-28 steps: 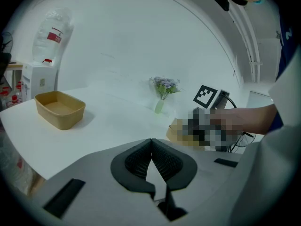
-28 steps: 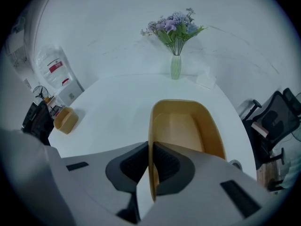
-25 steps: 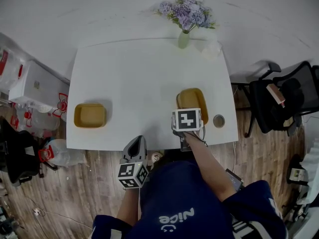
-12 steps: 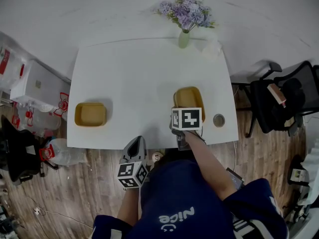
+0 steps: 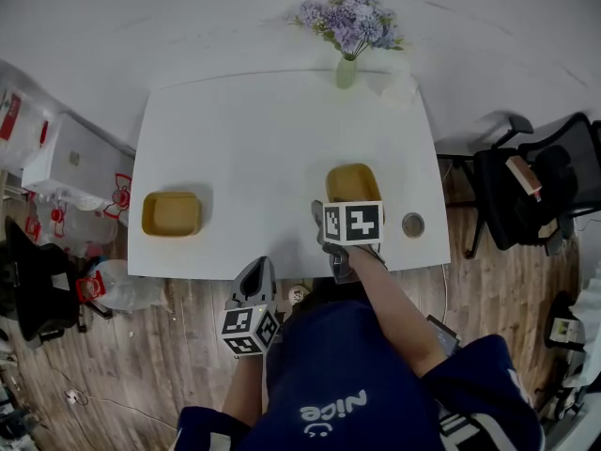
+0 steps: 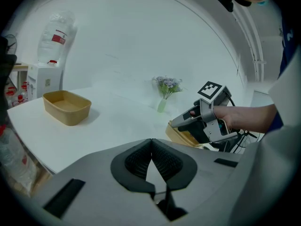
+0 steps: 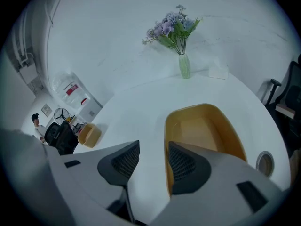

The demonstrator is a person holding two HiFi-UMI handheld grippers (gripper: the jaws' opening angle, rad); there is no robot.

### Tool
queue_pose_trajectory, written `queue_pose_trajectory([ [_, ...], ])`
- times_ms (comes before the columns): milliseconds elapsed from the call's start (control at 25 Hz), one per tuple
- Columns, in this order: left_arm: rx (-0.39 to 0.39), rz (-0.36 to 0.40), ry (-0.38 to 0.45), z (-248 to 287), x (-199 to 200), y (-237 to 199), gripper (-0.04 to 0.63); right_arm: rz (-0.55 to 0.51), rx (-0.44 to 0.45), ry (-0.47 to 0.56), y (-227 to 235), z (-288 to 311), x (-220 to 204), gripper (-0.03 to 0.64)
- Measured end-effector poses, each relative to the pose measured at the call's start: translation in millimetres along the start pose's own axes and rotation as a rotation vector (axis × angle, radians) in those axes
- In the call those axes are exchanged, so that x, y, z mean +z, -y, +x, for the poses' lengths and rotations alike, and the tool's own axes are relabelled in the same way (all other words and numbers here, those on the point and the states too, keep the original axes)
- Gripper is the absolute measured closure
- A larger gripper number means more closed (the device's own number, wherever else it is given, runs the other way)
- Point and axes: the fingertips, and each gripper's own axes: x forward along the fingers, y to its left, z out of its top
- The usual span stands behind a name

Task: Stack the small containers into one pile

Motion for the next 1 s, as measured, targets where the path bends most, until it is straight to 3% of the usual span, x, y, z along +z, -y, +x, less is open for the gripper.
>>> queue_pose_trajectory([
  [360,0.001,0.006,0.021,-2,4,2,0.577,-0.088,0.071,0.113,-29,-27,25,0.437],
  [480,0.015,-0.001,0.034,-6,6,-1,0.577,-0.170,0.189,0.147,-63,-38,34,0.437],
  [600,0.042,-0.016,0.052,-12,8,-8,0.577,-0.266,0.421,0.168,-116,-54,34,0.437],
  [680,0.066,-0.031,0.066,-19,8,-14,0.577,-0.300,0.523,0.184,-143,-61,33,0.437],
  [1000,0.216,-0.099,0.131,-65,2,-56,0.577,-0.392,0.635,0.190,-211,-50,15,0.439],
])
